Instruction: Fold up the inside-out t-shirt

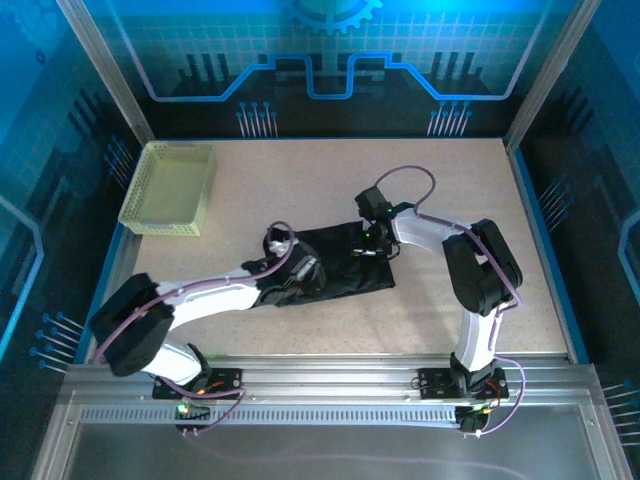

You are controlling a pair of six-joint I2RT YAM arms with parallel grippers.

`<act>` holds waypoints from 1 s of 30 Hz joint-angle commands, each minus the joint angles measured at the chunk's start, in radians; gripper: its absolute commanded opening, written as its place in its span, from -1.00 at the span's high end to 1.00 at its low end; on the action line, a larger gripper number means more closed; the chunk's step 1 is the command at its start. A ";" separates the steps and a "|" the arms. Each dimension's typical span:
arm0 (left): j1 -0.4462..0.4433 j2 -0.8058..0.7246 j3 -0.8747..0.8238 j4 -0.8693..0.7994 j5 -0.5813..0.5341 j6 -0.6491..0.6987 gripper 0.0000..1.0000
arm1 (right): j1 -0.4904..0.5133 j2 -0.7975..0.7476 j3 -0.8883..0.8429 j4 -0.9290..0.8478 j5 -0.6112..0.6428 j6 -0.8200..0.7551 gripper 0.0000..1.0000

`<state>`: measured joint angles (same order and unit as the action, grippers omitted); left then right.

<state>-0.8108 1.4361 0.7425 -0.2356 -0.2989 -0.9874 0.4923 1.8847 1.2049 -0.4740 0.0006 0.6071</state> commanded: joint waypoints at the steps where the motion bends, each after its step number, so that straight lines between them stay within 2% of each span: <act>1: 0.030 -0.102 -0.101 -0.086 -0.078 -0.122 -0.24 | -0.023 0.018 -0.006 -0.068 0.080 0.051 0.05; 5: 0.048 -0.236 -0.155 -0.105 -0.109 -0.128 -0.24 | -0.016 -0.056 -0.029 -0.042 0.036 0.018 0.05; 8: 0.051 -0.258 -0.053 -0.138 -0.131 -0.050 -0.25 | 0.003 -0.125 0.006 -0.056 0.040 -0.040 0.03; 13: 0.059 -0.134 0.149 -0.087 -0.085 0.047 -0.28 | -0.015 -0.097 0.132 -0.069 0.028 -0.123 -0.01; 17: 0.146 0.023 0.224 -0.007 0.037 0.041 -0.28 | -0.035 0.028 0.257 -0.077 -0.013 -0.141 -0.01; 19: 0.186 0.090 0.216 0.081 0.082 0.044 -0.26 | -0.046 0.085 0.306 -0.071 -0.042 -0.134 0.00; 24: 0.267 0.254 0.225 0.134 0.173 0.033 -0.17 | -0.094 0.182 0.349 -0.063 -0.066 -0.104 0.02; 30: 0.287 0.207 0.044 0.181 0.159 -0.012 -0.16 | -0.165 0.179 0.247 -0.046 -0.026 -0.023 0.08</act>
<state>-0.5285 1.6806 0.8650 -0.0486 -0.1631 -0.9745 0.3660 2.0811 1.5028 -0.5186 -0.0380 0.5320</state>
